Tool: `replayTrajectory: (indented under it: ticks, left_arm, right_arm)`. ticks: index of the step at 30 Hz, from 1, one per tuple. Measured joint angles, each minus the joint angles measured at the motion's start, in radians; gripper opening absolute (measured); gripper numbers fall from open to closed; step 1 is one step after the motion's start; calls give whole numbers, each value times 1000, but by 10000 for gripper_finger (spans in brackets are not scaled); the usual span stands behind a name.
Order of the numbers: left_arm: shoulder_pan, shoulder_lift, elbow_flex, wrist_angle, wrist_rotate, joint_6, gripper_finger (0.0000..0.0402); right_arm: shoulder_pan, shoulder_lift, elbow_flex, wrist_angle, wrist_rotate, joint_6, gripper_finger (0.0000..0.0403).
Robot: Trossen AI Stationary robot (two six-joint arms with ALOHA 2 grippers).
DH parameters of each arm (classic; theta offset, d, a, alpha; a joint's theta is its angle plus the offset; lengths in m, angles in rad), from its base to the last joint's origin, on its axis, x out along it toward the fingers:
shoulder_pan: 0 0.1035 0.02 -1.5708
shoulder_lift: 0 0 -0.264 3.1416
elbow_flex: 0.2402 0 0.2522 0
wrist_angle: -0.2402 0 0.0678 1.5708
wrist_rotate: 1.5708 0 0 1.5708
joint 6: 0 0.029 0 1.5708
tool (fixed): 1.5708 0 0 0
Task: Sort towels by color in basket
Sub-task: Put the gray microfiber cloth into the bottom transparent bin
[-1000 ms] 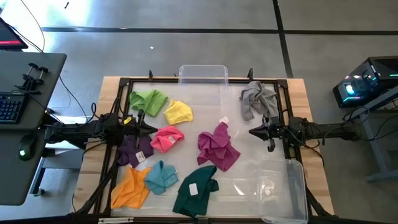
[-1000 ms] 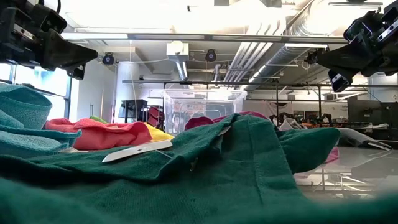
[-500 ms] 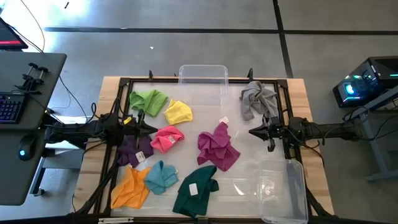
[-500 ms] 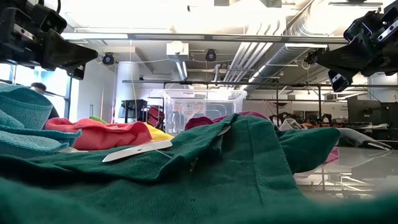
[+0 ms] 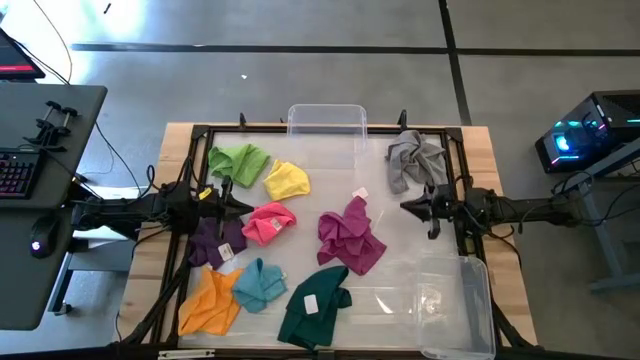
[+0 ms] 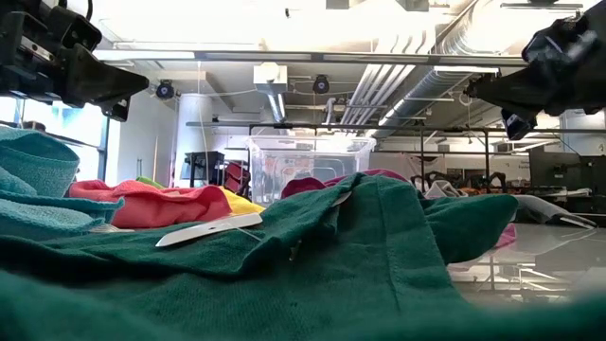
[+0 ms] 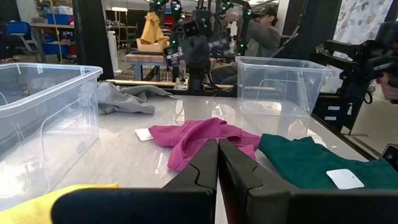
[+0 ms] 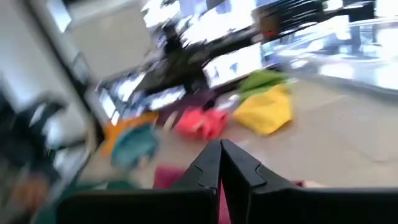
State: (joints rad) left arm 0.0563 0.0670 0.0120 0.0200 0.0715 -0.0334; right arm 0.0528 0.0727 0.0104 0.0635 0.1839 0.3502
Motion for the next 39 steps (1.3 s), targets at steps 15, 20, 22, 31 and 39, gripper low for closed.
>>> replayTrajectory:
  ticks: [15, 20, 22, 31, 39]
  left_arm:
    - [0, 0, 0, 0, 0, 0, 1]
    - [0, 0, 0, 0, 0, 0, 1]
    - [0, 0, 0, 0, 0, 0, 1]
    - [0, 0, 0, 0, 0, 0, 0]
    - [0, 0, 0, 0, 0, 0, 0]
  right_arm:
    - [-67, 291, 276, 13, 214, -303, 5]
    - [-132, 569, 508, -300, 317, -210, 32]
    - [-163, 680, 583, -395, 335, -159, 52]
    - [-385, 1105, 848, -763, 272, -64, 186]
    - [-507, 1317, 881, -832, 206, 12, 259]
